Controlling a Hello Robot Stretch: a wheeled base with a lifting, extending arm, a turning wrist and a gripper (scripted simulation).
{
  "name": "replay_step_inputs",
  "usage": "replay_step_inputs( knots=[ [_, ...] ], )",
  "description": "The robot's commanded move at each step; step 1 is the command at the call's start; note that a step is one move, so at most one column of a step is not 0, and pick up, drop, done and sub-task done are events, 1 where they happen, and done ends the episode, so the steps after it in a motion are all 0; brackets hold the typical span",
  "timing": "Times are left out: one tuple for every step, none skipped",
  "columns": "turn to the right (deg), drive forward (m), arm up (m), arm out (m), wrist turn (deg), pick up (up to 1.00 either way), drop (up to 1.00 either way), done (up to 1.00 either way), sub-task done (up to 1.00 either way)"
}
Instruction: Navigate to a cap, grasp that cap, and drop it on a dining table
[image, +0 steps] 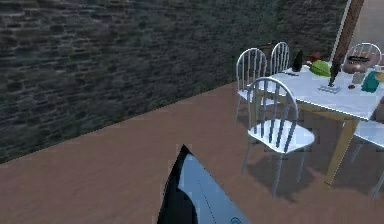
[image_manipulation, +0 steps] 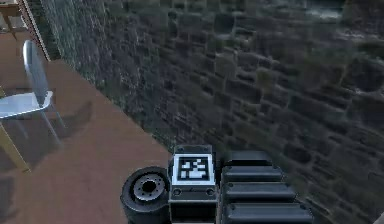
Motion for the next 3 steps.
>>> replay_step_inputs(
  knots=[
    [0.0, 1.0, 0.0, 0.0, 0.0, 0.0, 0.0, 0.0, 0.0],
    [0.0, 0.75, 0.0, 0.0, 0.0, 0.0, 0.0, 0.0, 0.0],
    [3.0, 0.0, 0.0, 0.0, 0.0, 0.0, 0.0, 0.0, 0.0]
  ],
)
